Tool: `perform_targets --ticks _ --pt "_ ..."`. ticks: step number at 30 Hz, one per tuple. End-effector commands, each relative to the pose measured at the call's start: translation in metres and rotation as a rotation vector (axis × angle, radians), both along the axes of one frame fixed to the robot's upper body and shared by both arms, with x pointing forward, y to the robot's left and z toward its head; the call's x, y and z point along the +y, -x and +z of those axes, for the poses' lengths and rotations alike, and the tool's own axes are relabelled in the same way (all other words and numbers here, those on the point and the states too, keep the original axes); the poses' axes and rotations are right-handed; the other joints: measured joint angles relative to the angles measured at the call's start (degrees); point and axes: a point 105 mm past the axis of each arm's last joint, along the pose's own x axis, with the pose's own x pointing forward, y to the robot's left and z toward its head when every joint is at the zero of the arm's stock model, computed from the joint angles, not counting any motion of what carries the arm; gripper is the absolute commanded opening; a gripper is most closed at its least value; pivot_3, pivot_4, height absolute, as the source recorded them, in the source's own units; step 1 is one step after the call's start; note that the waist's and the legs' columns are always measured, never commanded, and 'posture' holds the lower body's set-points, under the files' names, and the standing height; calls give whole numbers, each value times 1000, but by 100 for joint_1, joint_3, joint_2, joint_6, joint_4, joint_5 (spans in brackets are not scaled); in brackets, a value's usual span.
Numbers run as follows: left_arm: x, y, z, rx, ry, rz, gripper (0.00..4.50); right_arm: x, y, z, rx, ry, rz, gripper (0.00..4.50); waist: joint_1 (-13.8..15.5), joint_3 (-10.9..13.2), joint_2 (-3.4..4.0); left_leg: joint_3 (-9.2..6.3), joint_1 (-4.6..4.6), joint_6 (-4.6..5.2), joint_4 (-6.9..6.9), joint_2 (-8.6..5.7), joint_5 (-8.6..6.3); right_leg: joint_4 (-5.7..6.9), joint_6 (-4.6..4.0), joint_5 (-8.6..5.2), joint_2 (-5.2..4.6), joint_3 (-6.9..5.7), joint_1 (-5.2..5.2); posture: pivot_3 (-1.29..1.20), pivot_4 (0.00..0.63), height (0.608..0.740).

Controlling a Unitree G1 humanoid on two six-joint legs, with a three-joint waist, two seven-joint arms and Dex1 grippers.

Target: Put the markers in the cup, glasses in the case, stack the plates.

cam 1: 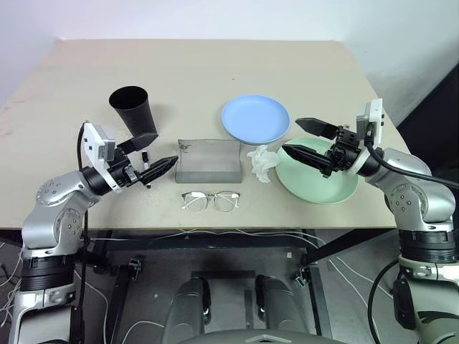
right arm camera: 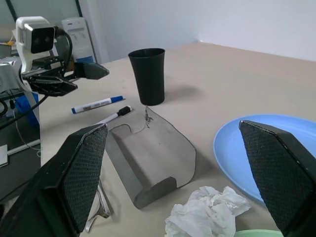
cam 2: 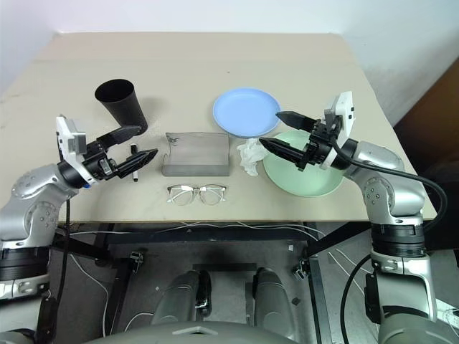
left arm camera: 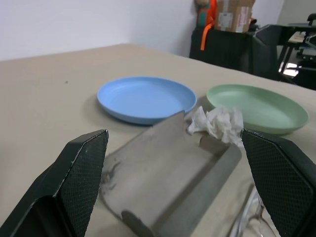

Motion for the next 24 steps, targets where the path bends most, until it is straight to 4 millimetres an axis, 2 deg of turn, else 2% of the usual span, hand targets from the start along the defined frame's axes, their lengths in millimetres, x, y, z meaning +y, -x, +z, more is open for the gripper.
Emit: perform_targets --ticks 1,6,14,20,24 --pt "-1 4 14 -60 -1 -3 4487 3 2 8 -41 3 9 4500 9 0 0 -2 0 0 0 0 0 0 0 0 0 -2 1 0 150 691" --pt "0 6 20 -74 -2 2 4487 4 -1 7 -36 4 20 4500 9 0 0 -20 -1 -3 0 2 0 -7 -1 -1 -3 -20 11 0 150 691" --pt "17 5 24 -106 -5 111 4487 2 -11 7 -29 37 -3 4500 -3 1 1 -36 -1 -6 -1 3 -1 -12 -1 -1 -4 -31 16 0 150 691" --pt "5 5 23 -142 -11 147 4487 -9 -15 9 27 47 -17 4500 20 0 1 -52 -4 -14 0 1 -3 -16 -2 -1 -21 -61 28 0 150 691" --pt "8 6 22 -132 -6 216 4487 -14 -20 2 105 137 -18 4500 16 1 2 -56 -4 -11 0 -2 -2 -16 -2 -1 -29 -64 27 0 150 691"
